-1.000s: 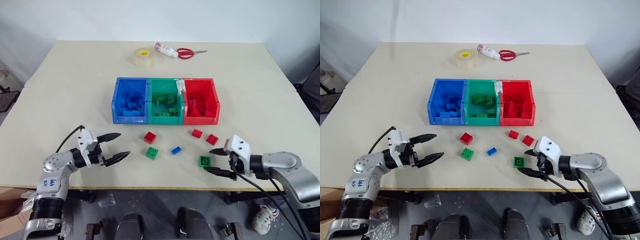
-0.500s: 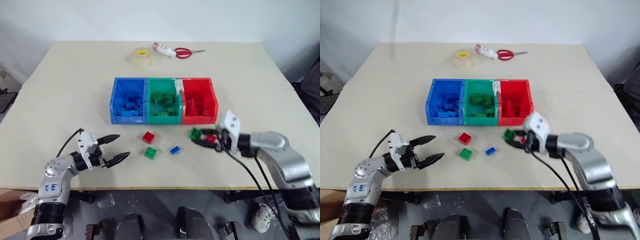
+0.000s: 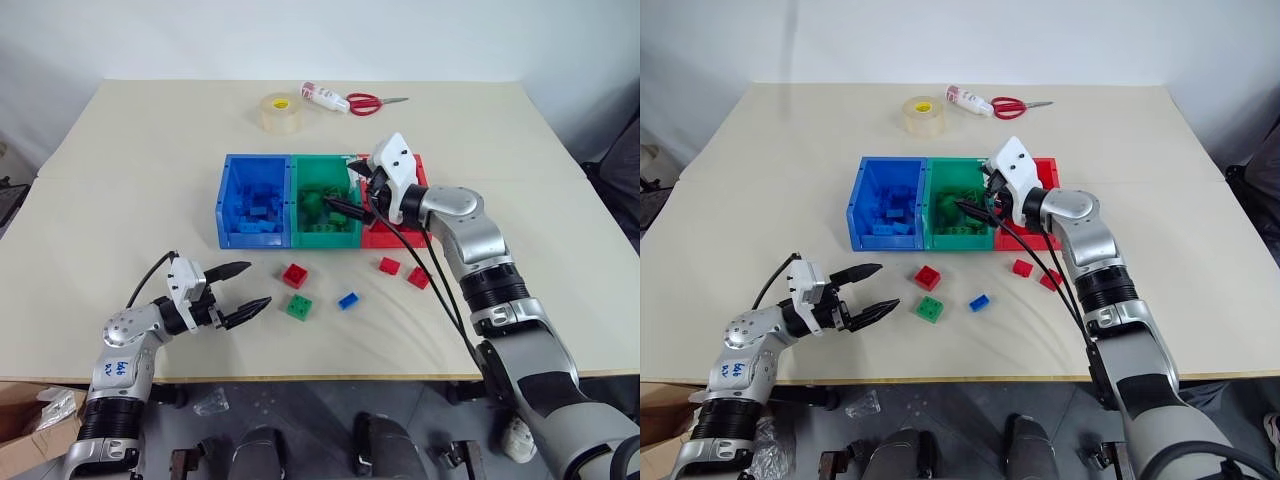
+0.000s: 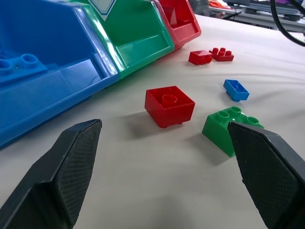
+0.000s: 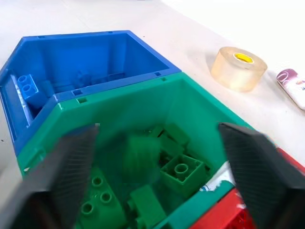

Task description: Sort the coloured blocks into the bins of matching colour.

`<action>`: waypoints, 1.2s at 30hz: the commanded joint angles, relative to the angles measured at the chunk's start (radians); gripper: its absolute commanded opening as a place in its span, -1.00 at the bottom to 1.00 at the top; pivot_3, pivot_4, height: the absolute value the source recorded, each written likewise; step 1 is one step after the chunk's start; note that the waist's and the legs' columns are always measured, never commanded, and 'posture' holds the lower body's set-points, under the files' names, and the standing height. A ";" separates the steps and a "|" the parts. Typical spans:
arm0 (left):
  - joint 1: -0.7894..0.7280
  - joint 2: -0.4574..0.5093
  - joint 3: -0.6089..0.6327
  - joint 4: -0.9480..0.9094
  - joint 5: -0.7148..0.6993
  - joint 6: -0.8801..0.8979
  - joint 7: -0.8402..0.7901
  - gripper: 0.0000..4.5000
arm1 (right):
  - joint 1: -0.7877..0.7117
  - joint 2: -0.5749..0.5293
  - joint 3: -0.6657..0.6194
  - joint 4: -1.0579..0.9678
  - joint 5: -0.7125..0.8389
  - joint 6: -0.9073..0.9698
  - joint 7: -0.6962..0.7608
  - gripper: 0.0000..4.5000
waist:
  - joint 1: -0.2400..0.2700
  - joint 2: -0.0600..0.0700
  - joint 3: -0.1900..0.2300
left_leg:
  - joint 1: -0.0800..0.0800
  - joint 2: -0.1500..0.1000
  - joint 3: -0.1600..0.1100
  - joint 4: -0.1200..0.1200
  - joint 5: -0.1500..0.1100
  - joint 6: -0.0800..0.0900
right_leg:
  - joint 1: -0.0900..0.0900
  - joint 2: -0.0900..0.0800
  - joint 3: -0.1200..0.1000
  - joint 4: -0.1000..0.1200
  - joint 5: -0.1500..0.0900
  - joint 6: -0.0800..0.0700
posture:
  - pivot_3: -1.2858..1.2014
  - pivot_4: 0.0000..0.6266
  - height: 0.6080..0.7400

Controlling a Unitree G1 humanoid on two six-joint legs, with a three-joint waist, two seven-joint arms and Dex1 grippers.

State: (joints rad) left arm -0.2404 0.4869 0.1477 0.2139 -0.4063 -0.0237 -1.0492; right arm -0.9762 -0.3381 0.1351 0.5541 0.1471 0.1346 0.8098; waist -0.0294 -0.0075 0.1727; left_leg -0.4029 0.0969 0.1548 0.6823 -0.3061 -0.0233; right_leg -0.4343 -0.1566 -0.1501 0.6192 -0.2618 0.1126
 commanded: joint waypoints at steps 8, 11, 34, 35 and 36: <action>-0.011 0.004 -0.008 0.020 -0.006 -0.034 -0.033 1.00 | 0.424 -0.332 -0.125 -0.598 0.242 0.218 0.325 0.99 | 0.004 0.000 0.000 | 0.000 0.000 -0.001 0.000 0.000 0.000 | 0.000 0.000 0.000 -0.001 0.000 0.000 | 0.03 -0.52 1.00; -0.024 0.014 -0.003 0.049 -0.007 -0.042 -0.050 1.00 | 0.627 -0.473 -0.245 -0.725 0.297 0.282 0.360 0.99 | 0.006 0.000 0.000 | 0.000 0.000 -0.001 0.000 0.000 0.000 | 0.001 0.000 0.000 -0.001 0.000 0.000 | 0.03 -0.52 1.00; 0.010 0.030 0.015 0.019 -0.020 -0.049 -0.057 1.00 | 0.551 -0.377 -0.105 -0.438 0.105 0.284 0.165 0.99 | 0.003 0.000 0.000 | 0.003 0.002 0.000 0.000 -0.001 0.000 | 0.004 0.002 0.001 -0.003 0.000 0.000 | 0.03 -0.52 1.00; 0.014 0.030 0.018 0.014 -0.019 -0.053 -0.052 1.00 | 0.535 -0.367 -0.096 -0.410 0.092 0.273 0.156 0.99 | 0.003 0.000 0.000 | 0.003 0.002 0.000 0.000 -0.001 0.000 | 0.004 0.002 0.001 -0.002 0.000 0.000 | 0.03 -0.52 1.00; 0.018 0.027 0.023 0.006 -0.024 -0.057 -0.049 1.00 | 0.524 -0.359 -0.089 -0.391 0.080 0.271 0.148 0.99 | 0.003 0.000 0.000 | 0.003 0.002 0.000 0.000 -0.001 -0.001 | 0.004 0.002 0.001 -0.002 0.000 -0.001 | 0.03 -0.52 1.00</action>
State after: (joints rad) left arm -0.2247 0.5083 0.1483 0.2595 -0.4083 -0.0666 -1.1041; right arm -0.4397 -0.6998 0.0447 0.1503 0.2421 0.4251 0.9715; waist -0.0259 -0.0078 0.1726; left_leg -0.3997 0.0990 0.1544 0.6826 -0.3069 -0.0239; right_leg -0.4309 -0.1543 -0.1495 0.6171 -0.2621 0.1121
